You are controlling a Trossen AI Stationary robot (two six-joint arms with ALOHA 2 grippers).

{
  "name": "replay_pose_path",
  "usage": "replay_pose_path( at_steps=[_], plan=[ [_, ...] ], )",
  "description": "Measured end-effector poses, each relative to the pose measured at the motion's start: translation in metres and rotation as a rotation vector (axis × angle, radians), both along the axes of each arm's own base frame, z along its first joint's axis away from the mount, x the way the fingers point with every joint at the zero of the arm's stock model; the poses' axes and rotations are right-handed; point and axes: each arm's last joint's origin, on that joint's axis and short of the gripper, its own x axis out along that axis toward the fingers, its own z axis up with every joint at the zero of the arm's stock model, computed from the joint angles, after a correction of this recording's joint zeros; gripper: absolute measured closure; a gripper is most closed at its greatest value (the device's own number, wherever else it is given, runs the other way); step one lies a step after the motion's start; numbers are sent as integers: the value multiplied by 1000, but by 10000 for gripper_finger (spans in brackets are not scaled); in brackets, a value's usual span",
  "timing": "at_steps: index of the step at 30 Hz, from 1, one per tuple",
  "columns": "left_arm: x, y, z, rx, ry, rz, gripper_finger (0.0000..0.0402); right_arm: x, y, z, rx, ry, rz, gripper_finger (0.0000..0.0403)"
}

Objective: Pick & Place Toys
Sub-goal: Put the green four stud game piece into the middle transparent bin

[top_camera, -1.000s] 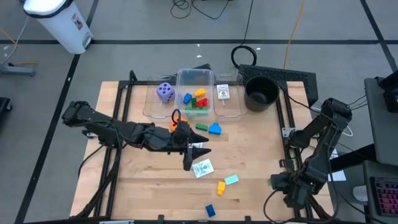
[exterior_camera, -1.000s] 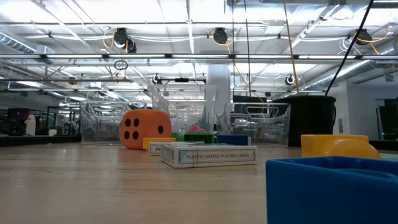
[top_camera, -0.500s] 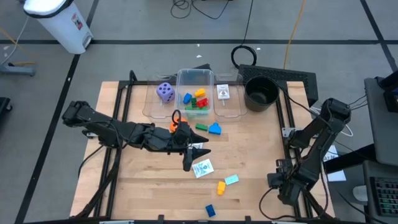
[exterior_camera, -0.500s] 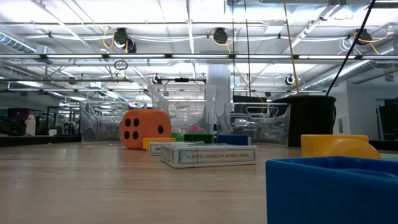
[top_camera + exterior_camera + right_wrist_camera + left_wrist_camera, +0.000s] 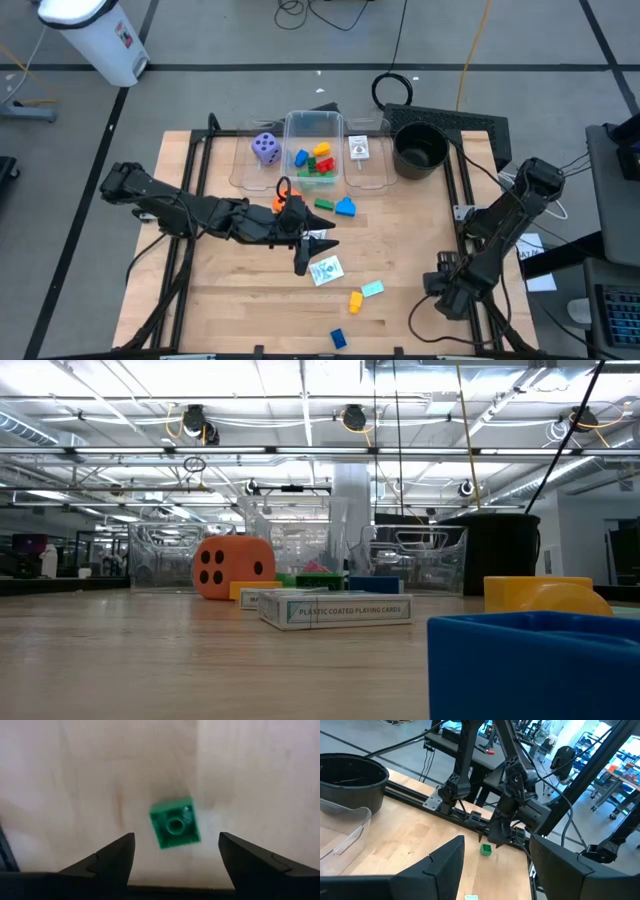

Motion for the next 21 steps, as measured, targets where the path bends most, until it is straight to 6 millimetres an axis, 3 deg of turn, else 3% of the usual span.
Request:
replay_pose_path(
  at_steps=[21],
  plan=[
    [0, 3, -3, 12, 26, 10, 172, -4, -5, -25, 55, -18, 32, 153]
  ],
)
